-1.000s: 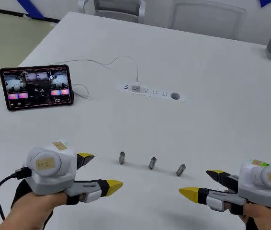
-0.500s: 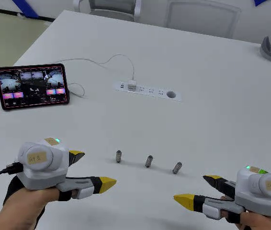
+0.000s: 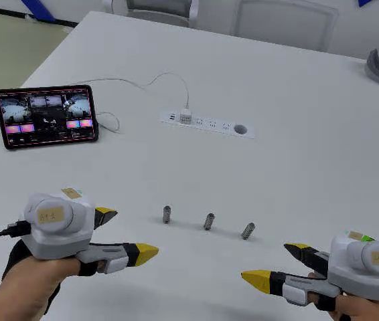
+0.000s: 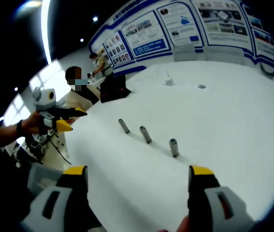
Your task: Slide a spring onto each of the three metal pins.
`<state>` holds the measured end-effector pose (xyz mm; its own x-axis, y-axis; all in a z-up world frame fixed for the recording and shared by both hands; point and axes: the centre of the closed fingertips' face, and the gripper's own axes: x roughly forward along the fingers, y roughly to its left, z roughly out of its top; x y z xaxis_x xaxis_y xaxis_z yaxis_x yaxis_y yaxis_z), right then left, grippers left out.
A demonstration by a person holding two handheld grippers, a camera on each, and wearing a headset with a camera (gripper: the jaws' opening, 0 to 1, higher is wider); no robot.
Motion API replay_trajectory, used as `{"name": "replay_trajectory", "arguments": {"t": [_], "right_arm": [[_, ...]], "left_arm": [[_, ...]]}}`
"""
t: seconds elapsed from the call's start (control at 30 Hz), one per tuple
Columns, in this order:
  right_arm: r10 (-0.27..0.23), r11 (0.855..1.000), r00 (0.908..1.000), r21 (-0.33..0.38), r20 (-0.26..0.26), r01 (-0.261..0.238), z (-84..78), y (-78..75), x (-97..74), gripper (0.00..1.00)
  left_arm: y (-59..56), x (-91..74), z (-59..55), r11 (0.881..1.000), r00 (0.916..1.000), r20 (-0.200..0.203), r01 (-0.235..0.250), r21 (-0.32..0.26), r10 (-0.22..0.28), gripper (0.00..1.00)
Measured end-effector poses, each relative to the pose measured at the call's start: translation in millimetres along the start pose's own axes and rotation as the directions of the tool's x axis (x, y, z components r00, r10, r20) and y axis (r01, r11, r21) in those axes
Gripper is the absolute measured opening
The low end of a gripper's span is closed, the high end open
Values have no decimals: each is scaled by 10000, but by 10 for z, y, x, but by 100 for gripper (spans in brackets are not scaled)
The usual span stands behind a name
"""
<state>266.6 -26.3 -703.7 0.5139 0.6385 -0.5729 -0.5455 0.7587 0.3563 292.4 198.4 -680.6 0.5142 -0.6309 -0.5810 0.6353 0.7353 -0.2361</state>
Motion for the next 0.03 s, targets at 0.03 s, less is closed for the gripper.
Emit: {"name": "replay_trajectory", "arguments": {"t": [0.03], "right_arm": [[16, 10000, 10000, -17, -18, -16, -5, 9, 3, 87]], "left_arm": [[9, -9, -5, 10000, 10000, 10, -9, -7, 9, 73]]}}
